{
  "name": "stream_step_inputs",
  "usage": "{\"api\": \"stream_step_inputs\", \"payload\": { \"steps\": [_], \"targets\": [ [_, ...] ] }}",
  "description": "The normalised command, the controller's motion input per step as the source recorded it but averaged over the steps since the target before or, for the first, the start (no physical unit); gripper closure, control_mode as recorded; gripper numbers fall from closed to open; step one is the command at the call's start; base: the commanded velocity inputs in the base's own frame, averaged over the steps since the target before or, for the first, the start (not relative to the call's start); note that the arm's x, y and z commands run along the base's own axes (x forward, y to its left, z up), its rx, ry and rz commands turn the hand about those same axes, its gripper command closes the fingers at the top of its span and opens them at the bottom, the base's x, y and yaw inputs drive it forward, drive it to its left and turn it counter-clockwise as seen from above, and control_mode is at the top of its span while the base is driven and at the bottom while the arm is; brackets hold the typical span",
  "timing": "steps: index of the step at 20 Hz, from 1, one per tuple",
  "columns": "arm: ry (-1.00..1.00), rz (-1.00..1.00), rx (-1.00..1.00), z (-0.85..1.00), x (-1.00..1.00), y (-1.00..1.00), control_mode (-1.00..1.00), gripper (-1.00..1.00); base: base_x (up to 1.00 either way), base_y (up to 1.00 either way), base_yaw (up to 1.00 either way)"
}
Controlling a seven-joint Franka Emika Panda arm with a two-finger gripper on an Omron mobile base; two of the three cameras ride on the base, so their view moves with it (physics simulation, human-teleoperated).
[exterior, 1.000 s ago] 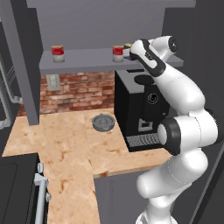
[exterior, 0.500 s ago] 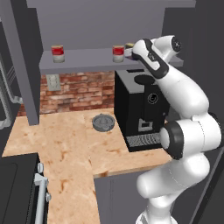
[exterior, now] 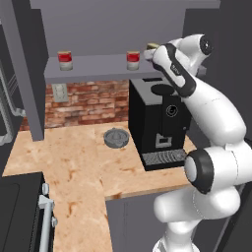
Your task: Stack two cans on top of the other two cans in the cabinet.
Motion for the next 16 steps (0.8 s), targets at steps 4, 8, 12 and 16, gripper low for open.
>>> {"api": "stream_step_inputs", "payload": {
  "steps": [4,8,12,16],
  "targets": [
    [0.00,-0.16,0.00,0.29,-0.42,-0.03,-1.00,1.00,0.00,0.00,0.00],
    [0.00,-0.24,-0.02,0.31,-0.33,-0.03,-1.00,1.00,0.00,0.00,0.00],
    [0.00,-0.28,-0.02,0.27,-0.39,-0.09,-1.00,1.00,0.00,0.00,0.00],
    [0.02,-0.31,0.00,0.24,-0.39,-0.10,-1.00,1.00,0.00,0.00,0.00]
  ]
}}
